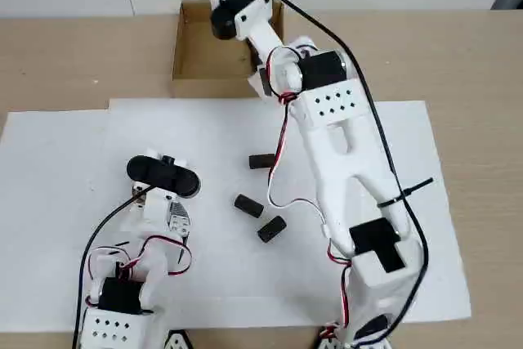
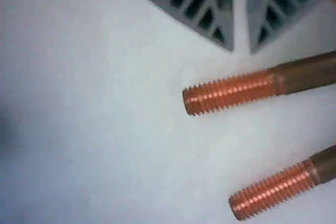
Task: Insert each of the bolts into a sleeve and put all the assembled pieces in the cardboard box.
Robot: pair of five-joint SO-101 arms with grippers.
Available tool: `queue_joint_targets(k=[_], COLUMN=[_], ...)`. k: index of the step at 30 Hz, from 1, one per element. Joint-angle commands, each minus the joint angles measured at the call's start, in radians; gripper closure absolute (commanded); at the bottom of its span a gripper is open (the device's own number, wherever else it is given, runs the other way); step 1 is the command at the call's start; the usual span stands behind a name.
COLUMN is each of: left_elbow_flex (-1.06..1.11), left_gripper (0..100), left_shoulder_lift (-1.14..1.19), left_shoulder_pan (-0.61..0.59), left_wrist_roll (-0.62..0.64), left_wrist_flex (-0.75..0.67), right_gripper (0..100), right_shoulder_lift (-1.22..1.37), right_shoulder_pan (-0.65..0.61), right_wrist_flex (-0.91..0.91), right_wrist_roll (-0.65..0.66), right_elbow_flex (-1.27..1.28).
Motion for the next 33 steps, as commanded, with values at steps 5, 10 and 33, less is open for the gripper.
queue_joint_targets(k=[5, 10, 33], left_elbow_flex=[-0.005, -0.005, -0.005], left_gripper=[99, 99, 99], left_shoulder_lift=[-0.011, -0.011, -0.011], left_shoulder_pan=[-0.075, -0.196, -0.233], left_wrist_roll=[0.000, -0.002, -0.003], left_wrist_flex=[-0.023, -0.023, -0.023], right_gripper=[99.1, 99.5, 88.3], right_shoulder_lift=[-0.104, -0.157, -0.415], right_shoulder_pan=[-0.015, -0.038, -0.130], right_wrist_flex=[0.306, 0.423, 0.395], right_wrist_roll=[0.006, -0.029, 0.140], right_elbow_flex=[-0.048, -0.003, 0.516])
